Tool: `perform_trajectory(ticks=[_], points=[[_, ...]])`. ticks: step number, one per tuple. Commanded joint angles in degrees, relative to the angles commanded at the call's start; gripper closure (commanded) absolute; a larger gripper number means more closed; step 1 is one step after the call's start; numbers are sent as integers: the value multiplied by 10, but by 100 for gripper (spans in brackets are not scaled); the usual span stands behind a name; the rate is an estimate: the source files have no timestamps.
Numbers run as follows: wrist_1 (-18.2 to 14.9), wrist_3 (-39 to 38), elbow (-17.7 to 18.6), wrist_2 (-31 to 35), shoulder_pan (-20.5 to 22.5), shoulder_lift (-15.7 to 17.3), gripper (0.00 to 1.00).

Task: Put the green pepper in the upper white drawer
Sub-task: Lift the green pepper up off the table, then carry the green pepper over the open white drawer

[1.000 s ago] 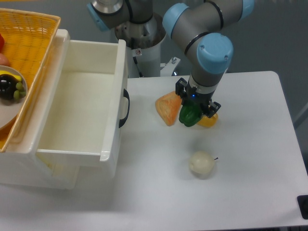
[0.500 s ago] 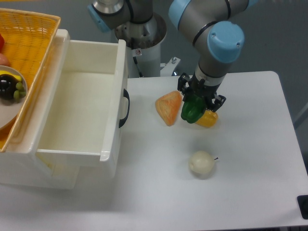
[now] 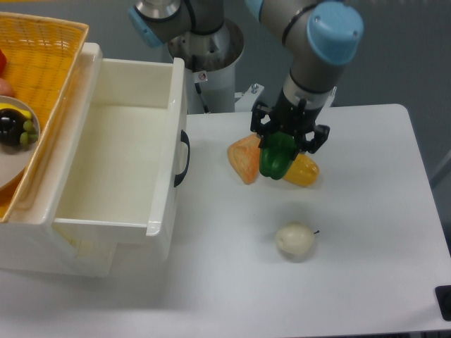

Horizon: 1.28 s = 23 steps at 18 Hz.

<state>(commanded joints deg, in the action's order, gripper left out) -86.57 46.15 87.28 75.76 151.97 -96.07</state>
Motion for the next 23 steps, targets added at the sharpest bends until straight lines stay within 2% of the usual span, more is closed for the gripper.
perform_trajectory(ticks=[9, 13, 17, 23], points=[[-4, -135, -3, -64, -20, 66, 61], [-4, -158, 5, -80, -39, 101, 61], [-2, -199, 5, -91, -61, 108, 60], [-1, -211, 11, -90, -105, 101, 58]])
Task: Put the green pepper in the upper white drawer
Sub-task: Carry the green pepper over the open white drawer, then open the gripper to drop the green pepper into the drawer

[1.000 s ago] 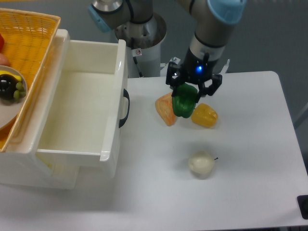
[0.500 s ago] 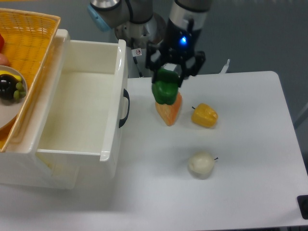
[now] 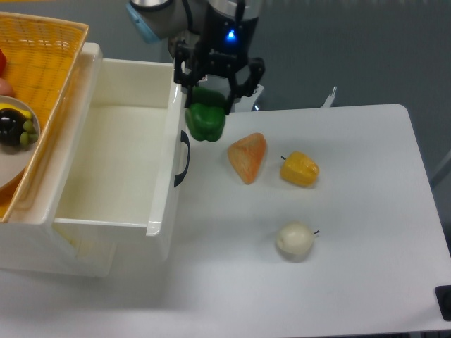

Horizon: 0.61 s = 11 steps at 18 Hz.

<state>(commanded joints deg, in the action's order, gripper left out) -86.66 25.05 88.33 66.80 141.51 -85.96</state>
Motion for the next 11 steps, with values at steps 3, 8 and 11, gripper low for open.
perform_trajectory(ticks=[3, 8, 11], points=[[1, 0, 8, -2, -10, 0, 54], [2, 1, 18, -2, -26, -1, 54], [3, 0, 16, -3, -40, -1, 54]])
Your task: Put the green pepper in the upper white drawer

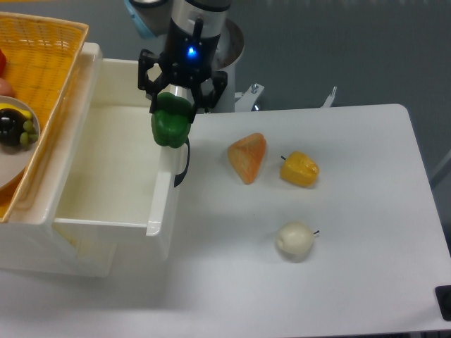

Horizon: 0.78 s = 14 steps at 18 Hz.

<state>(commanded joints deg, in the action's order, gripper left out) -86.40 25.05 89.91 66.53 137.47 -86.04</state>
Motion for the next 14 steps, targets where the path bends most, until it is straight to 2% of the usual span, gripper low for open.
perform_trajectory(ticks=[2, 3, 5, 6, 8, 14], points=[[-1, 0, 2, 0, -7, -3, 51], [-1, 0, 2, 2, -15, -10, 43], [-1, 0, 2, 1, -24, -18, 42], [0, 1, 2, 1, -25, -20, 37], [1, 7, 0, 3, -30, -27, 0], [1, 6, -1, 2, -37, -27, 0]])
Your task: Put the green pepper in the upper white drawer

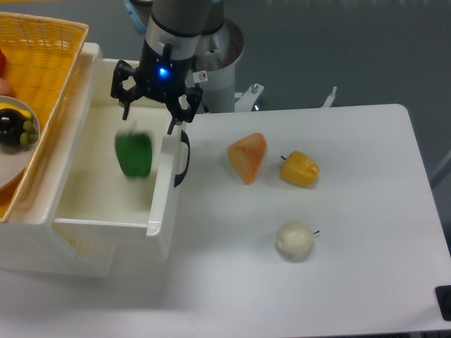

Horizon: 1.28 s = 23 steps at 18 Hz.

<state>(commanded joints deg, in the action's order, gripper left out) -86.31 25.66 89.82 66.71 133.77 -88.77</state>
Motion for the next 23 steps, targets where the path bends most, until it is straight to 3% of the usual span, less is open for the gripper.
perform_trajectory(ticks=[7, 14, 23], points=[[4, 14, -2, 5, 9, -1, 0], [27, 70, -1, 61, 56, -3, 0], [27, 213, 13, 158, 81, -53, 0]])
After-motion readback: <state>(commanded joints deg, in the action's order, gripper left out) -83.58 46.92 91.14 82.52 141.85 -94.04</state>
